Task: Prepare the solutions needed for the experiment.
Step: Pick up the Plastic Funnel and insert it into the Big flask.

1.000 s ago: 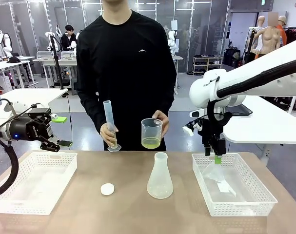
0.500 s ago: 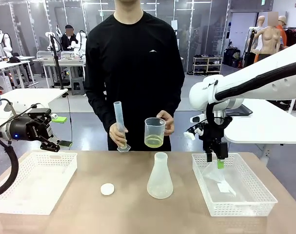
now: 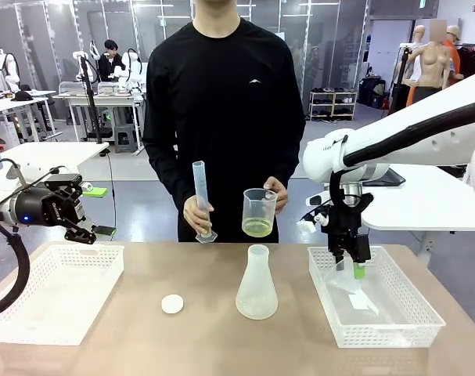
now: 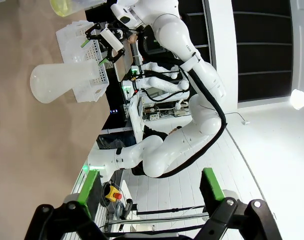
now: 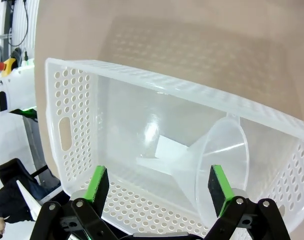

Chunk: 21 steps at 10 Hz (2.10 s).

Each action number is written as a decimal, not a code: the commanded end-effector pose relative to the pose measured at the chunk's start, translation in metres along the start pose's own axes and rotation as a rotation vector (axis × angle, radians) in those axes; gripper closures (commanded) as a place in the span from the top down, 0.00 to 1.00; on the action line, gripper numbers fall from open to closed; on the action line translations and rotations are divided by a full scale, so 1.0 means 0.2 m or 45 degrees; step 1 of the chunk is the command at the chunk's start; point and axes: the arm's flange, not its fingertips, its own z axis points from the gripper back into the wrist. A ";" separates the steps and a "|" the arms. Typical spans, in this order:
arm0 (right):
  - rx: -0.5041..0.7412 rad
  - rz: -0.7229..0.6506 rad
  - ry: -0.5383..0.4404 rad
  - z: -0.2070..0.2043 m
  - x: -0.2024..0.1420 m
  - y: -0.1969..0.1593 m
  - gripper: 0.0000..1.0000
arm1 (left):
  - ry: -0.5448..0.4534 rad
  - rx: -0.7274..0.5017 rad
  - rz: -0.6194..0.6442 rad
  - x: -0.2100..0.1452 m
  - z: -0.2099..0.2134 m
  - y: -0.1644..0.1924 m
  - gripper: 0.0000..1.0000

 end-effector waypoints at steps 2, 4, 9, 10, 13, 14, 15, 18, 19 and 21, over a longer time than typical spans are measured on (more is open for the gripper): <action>-0.012 0.048 0.051 0.02 -0.04 -0.11 1.00 | 0.007 -0.017 -0.002 0.00 0.00 -0.01 1.00; -0.013 0.056 0.047 0.02 -0.05 -0.14 0.86 | 0.007 -0.017 -0.002 0.00 0.00 -0.01 1.00; -0.003 0.111 0.055 0.08 -0.06 -0.20 0.39 | 0.007 -0.017 -0.002 0.00 0.00 -0.01 1.00; 0.015 0.110 0.060 0.08 -0.06 -0.21 0.37 | 0.007 -0.017 -0.002 0.00 0.00 -0.01 1.00; 0.003 0.124 0.044 0.07 -0.07 -0.22 0.05 | 0.007 -0.017 -0.002 0.00 0.00 -0.01 1.00; -0.002 0.121 0.043 0.07 -0.06 -0.22 0.04 | 0.007 -0.017 -0.002 0.00 0.00 -0.01 1.00; -0.001 0.122 0.038 0.07 -0.06 -0.22 0.00 | 0.007 -0.017 -0.002 0.00 0.00 -0.01 1.00; 0.008 0.071 0.032 0.06 -0.04 -0.18 0.00 | 0.007 -0.017 -0.002 0.00 0.00 -0.01 1.00; -0.012 0.028 0.020 0.07 -0.02 -0.14 0.00 | 0.007 -0.017 -0.002 0.00 0.00 -0.01 1.00; -0.129 -0.095 0.022 0.15 0.02 0.03 0.00 | 0.007 -0.017 -0.002 0.00 0.00 -0.01 1.00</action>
